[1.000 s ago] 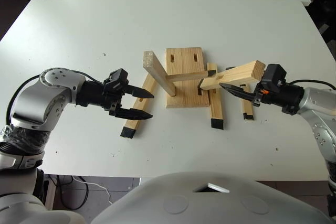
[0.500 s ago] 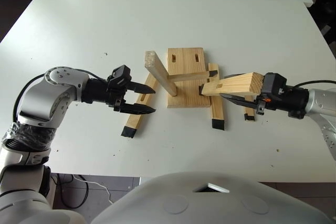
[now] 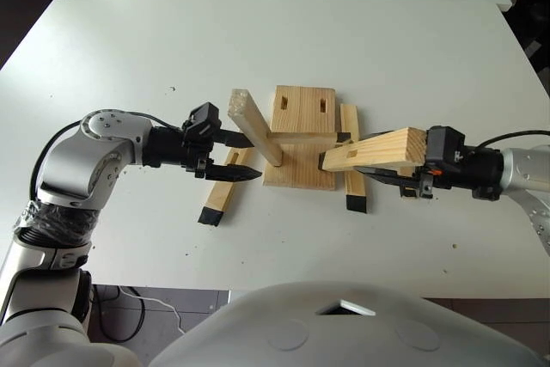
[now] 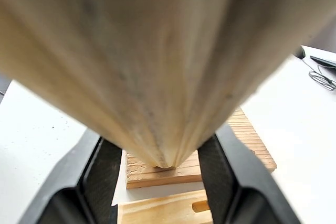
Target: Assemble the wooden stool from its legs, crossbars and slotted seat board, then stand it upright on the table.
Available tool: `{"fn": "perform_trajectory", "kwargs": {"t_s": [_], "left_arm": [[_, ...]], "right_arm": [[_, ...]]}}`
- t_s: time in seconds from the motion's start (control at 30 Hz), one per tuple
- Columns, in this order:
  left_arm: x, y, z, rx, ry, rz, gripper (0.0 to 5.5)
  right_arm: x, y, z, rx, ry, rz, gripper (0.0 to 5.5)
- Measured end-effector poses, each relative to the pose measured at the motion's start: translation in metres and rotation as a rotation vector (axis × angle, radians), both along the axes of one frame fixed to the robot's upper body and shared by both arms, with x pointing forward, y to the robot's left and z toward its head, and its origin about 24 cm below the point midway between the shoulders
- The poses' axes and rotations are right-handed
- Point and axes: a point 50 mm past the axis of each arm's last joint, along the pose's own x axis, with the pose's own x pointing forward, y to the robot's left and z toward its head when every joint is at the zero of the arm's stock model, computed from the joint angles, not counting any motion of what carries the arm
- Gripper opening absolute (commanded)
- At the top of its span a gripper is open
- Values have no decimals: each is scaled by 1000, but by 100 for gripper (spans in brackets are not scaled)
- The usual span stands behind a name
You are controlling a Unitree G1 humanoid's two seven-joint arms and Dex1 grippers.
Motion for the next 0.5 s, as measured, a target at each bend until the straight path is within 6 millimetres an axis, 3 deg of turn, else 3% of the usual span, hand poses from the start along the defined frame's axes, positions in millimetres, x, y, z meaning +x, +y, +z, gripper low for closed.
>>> {"fn": "perform_trajectory", "kwargs": {"t_s": [0.5], "left_arm": [[-2, -1, -3, 9, -12, 16, 353]], "right_arm": [[3, -14, -4, 20, 93, 25, 204]]}}
